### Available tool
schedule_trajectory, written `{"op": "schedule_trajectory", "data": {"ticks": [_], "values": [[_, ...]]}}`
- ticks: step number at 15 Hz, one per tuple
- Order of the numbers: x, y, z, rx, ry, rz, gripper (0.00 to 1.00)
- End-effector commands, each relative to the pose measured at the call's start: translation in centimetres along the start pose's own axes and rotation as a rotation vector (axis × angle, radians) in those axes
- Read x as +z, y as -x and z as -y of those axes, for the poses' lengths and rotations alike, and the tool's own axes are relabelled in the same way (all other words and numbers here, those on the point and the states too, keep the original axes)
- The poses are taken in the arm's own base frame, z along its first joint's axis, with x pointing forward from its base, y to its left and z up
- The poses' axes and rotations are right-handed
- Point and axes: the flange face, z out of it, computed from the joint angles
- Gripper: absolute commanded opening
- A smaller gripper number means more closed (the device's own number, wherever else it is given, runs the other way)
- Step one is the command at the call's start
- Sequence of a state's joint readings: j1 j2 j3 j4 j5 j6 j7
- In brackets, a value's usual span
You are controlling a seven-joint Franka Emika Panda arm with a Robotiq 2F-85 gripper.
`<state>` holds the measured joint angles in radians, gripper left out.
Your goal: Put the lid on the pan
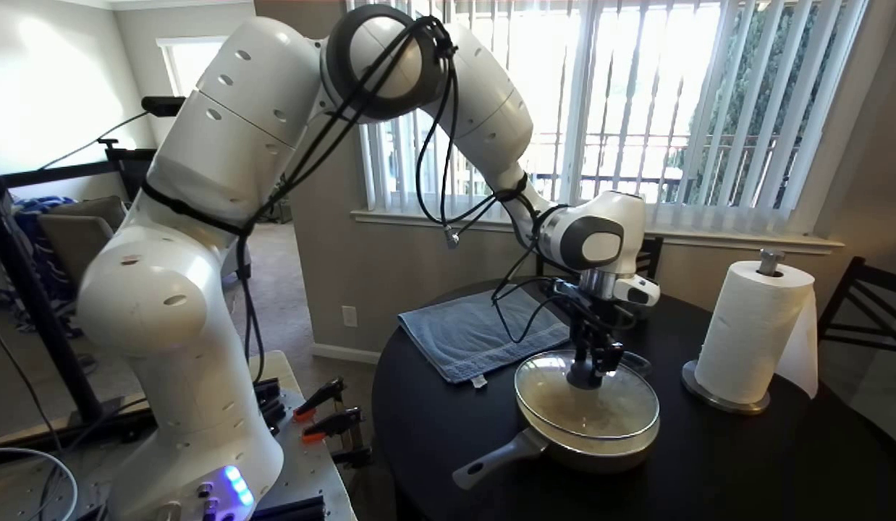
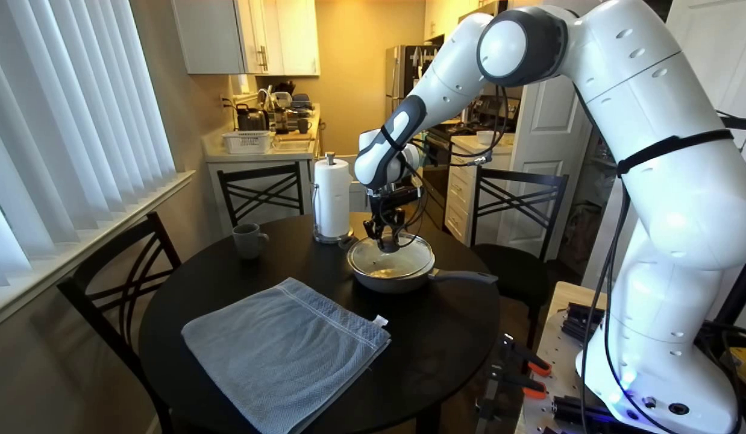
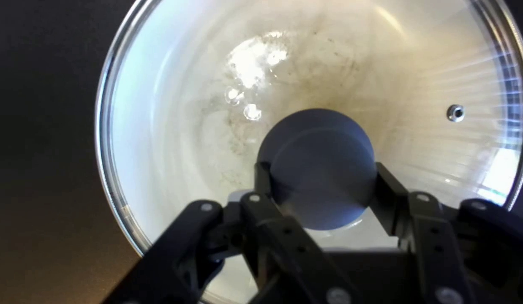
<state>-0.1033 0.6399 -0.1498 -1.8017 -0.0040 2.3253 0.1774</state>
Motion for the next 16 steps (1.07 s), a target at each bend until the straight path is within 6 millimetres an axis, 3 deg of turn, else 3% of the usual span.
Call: {"op": "schedule_trajectory", "data": {"ticks": [1, 7, 16], "values": [[-0.5, 0.5, -1.3, 0.016, -0.045, 0.012, 0.33], [0.5, 0.5, -2.7, -0.014, -0.142, 0.025, 0.33], [0.6, 0.8, -3.8, 0.039, -0.134, 0.043, 0.33]]}}
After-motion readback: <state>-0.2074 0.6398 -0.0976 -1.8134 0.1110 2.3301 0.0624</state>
